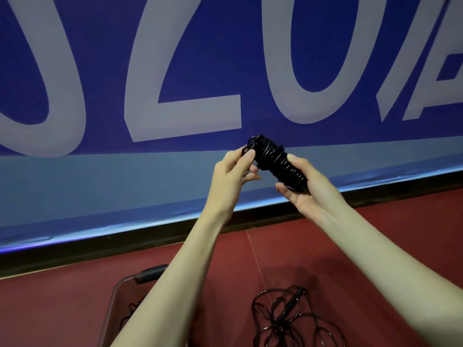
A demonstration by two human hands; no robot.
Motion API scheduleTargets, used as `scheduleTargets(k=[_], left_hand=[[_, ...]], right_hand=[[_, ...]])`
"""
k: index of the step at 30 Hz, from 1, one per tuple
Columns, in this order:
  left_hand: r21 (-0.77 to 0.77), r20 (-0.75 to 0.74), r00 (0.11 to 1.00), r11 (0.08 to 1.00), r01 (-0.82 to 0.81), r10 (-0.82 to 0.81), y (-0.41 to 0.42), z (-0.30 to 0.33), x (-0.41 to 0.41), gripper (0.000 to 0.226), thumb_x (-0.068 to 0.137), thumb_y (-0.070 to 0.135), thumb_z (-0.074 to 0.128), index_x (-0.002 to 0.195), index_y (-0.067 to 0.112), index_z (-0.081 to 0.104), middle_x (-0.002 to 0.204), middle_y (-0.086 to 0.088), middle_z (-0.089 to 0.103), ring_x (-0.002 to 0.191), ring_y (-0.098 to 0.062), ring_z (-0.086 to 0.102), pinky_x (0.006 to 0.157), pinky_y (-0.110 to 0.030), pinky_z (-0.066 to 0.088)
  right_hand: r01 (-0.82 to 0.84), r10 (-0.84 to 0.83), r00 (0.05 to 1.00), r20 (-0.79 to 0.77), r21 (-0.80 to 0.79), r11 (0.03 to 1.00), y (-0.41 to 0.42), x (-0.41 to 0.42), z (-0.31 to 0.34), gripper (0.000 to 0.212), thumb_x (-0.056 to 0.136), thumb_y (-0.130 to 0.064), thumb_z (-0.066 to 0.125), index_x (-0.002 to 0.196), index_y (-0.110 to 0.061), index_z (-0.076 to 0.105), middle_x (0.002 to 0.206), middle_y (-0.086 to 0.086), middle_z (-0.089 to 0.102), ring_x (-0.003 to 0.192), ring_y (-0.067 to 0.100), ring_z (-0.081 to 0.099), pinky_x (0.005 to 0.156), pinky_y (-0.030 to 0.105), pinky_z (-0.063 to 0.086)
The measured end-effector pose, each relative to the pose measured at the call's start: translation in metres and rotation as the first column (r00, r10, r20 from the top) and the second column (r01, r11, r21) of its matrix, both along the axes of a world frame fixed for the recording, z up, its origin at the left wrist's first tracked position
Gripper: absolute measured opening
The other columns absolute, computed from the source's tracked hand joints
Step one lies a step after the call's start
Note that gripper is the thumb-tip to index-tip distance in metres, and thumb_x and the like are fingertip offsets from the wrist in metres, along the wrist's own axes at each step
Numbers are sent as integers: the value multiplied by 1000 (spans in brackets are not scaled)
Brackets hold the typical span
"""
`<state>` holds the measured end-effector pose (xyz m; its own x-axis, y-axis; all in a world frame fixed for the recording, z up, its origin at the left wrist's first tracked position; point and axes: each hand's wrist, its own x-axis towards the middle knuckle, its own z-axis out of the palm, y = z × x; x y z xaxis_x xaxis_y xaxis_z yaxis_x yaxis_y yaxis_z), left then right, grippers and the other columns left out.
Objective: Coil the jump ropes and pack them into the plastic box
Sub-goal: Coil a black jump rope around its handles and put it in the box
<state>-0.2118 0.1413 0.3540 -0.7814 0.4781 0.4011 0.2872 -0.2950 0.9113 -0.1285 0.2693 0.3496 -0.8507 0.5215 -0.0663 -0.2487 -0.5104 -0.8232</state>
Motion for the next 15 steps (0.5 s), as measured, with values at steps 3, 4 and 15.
scheduleTargets(k=[3, 4, 15], left_hand=[[-54, -60, 983, 983, -176, 173, 1, -4, -5, 15, 97, 10, 55, 100, 6, 69, 78, -8, 60, 60, -5, 56, 64, -20, 51], [-63, -59, 977, 976, -207, 203, 1, -3, -6, 13, 96, 9, 56, 95, 8, 69, 74, -5, 61, 57, -5, 56, 63, -20, 51], [-208, -100, 979, 959, -193, 176, 11, -8, 10, 9, 91, 5, 63, 84, 9, 67, 65, -2, 64, 52, -5, 60, 61, -19, 53]], right_hand=[[16, -51, 995, 82, 377, 926, 3, 3, -2, 30, 84, -40, 70, 99, -14, 71, 87, 6, 70, 77, 22, 71, 70, 36, 60], [8, -66, 993, 96, 508, 861, 5, 5, -3, 40, 80, -49, 70, 104, -18, 68, 91, 6, 70, 82, 21, 71, 73, 37, 60], [6, -70, 997, 21, 932, 363, 12, 3, -25, 56, 83, -9, 71, 122, -32, 38, 92, 4, 64, 67, 14, 61, 59, 17, 48]])
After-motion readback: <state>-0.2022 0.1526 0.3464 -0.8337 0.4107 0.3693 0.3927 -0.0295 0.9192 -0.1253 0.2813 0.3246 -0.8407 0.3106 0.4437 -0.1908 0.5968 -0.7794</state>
